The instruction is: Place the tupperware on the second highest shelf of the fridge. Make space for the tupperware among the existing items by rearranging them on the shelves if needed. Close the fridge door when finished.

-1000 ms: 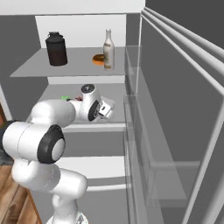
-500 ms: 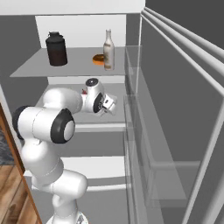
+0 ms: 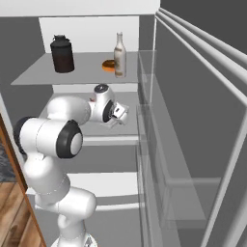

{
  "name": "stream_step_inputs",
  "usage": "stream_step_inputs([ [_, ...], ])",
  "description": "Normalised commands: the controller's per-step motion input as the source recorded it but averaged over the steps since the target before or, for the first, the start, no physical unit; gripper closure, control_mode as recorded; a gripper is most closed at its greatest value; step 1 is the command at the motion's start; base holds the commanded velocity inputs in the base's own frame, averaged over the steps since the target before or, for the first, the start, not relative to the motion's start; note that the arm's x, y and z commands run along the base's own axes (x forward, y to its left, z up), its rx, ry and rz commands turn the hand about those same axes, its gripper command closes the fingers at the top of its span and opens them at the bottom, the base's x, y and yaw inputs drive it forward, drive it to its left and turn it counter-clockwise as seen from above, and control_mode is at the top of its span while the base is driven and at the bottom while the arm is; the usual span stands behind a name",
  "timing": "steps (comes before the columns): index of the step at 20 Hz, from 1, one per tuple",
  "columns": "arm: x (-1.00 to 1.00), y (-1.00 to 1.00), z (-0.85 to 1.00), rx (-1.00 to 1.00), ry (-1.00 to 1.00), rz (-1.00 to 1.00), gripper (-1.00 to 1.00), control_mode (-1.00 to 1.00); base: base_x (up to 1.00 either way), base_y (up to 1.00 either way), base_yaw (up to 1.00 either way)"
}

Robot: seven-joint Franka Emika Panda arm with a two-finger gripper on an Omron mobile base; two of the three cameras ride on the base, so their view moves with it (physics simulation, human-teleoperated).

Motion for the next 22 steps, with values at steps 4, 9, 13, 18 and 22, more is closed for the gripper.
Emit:
stream_step_inputs([
  [4,-0.5,0.02,0.22,0.0,-0.16,0.0,-1.0,-1.0,0.0,0.0,0.0],
  [9,-0.76,0.1,0.43,-0.01,-0.14,0.04,-1.0,-1.0,0.0,0.0,0.0],
  [13,-0.85,0.18,0.54,-0.04,-0.06,0.09,-1.0,-1.0,0.0,0.0,0.0],
  [18,-0.9,0.32,0.52,-0.06,-0.01,0.16,-1.0,-1.0,0.0,0.0,0.0],
  [22,-0.96,0.28,0.52,-0.01,0.0,0.25,-1.0,-1.0,0.0,0.0,0.0],
])
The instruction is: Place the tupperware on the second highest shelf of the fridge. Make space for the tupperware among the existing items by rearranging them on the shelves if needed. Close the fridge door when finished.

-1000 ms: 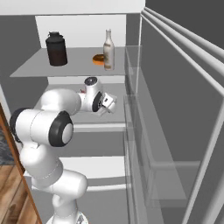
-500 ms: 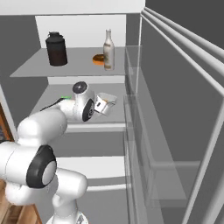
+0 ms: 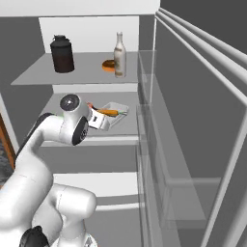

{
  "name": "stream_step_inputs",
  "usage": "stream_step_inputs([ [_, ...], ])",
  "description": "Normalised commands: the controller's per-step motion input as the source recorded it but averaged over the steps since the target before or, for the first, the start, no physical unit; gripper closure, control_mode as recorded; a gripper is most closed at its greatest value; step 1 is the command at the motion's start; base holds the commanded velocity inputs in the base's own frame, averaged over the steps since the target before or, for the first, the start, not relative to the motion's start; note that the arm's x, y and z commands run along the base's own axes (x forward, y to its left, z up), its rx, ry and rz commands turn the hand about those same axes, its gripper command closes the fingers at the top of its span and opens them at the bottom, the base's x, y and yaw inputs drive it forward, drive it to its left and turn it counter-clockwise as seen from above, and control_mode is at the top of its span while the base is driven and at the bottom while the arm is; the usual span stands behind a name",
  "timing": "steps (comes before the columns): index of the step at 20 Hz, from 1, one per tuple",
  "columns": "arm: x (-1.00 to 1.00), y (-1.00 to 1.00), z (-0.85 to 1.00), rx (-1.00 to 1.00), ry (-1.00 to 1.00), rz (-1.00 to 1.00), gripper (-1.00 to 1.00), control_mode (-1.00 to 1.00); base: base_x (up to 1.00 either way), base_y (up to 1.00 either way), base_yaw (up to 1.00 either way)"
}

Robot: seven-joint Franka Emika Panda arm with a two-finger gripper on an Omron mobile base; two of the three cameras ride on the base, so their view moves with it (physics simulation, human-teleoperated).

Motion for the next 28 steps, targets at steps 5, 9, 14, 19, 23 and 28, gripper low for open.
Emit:
stream_step_inputs([
  [5,-1.0,0.28,0.39,0.0,0.0,0.28,-1.0,-1.0,0.0,0.0,0.0],
  [9,-1.0,0.26,0.54,-0.01,0.0,0.12,-1.0,-1.0,0.0,0.0,0.0],
  [14,-0.98,0.09,0.8,0.0,0.0,0.04,-1.0,-1.0,0.0,0.0,0.0],
  [19,-0.79,0.0,0.49,0.0,0.0,0.0,-1.0,-1.0,0.0,0.0,0.0],
  [23,-0.38,0.0,0.14,0.0,0.0,0.0,-1.0,-1.0,0.0,0.0,0.0],
  [28,0.11,0.03,0.0,0.0,0.02,0.0,-1.0,-1.0,0.0,0.0,0.0],
])
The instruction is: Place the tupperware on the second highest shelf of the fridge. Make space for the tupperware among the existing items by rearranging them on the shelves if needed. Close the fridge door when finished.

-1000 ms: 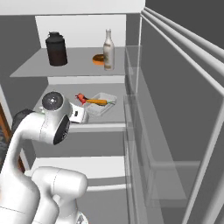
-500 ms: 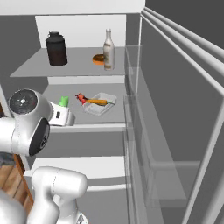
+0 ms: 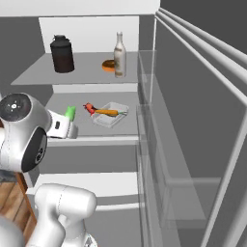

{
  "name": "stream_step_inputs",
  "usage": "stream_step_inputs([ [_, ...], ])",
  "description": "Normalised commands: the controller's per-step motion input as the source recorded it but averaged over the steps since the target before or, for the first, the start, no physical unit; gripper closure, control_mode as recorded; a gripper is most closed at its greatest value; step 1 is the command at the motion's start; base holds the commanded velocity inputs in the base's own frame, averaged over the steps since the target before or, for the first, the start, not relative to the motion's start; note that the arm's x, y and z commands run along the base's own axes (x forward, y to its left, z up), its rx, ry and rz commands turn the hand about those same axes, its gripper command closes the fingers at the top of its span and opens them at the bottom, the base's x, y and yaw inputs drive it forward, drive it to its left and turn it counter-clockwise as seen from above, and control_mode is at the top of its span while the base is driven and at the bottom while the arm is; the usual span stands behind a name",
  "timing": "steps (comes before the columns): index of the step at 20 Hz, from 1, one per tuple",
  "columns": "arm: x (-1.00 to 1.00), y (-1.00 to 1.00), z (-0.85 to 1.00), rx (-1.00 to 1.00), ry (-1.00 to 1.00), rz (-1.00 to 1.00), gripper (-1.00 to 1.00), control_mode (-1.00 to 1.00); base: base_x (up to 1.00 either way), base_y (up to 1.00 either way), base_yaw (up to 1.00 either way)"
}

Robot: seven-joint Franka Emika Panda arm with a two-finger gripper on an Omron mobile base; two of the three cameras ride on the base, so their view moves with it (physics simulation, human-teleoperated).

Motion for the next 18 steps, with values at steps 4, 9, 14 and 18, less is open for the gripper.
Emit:
stream_step_inputs([
  [4,0.08,0.0,0.0,0.0,0.08,0.0,-1.0,-1.0,0.0,0.0,0.0],
  [9,0.02,0.0,0.0,0.0,0.13,0.0,-1.0,-1.0,0.0,0.0,0.0],
  [14,0.0,0.0,0.0,0.0,0.0,0.0,-1.0,1.0,-0.21,0.11,0.02],
  [18,0.0,0.0,0.0,0.0,0.0,0.0,-1.0,1.0,-0.61,0.18,0.1],
])
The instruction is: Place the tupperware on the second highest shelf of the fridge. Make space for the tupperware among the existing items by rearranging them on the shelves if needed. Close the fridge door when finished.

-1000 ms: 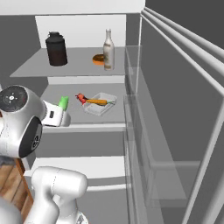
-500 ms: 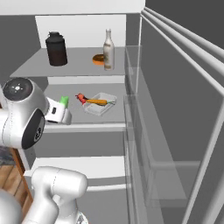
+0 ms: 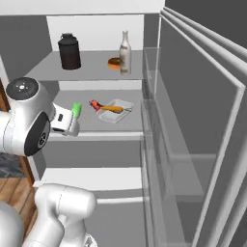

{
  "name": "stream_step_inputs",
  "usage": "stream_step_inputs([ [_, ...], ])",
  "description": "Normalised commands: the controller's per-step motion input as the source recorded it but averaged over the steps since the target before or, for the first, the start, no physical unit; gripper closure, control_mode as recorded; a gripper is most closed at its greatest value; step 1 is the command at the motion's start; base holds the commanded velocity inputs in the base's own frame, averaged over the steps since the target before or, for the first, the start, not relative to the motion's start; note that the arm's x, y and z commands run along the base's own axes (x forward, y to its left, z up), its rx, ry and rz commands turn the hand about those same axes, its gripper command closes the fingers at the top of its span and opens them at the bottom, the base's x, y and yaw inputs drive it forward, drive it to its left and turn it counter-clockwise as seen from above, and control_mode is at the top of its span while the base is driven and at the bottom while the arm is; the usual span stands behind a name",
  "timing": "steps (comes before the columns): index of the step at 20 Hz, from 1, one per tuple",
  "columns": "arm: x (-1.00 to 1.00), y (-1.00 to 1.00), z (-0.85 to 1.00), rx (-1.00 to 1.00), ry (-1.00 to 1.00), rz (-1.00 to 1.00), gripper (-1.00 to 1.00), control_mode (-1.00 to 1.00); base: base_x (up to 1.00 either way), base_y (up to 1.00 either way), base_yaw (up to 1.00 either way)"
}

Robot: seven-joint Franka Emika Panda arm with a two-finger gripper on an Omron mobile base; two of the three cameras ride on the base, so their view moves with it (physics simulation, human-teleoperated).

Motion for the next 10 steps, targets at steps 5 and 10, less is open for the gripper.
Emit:
stream_step_inputs([
  [5,0.0,0.0,0.0,0.0,0.0,0.0,-1.0,1.0,-0.79,0.0,0.14],
  [10,0.0,0.0,0.0,0.0,0.0,0.0,-1.0,1.0,-0.83,0.0,0.13],
])
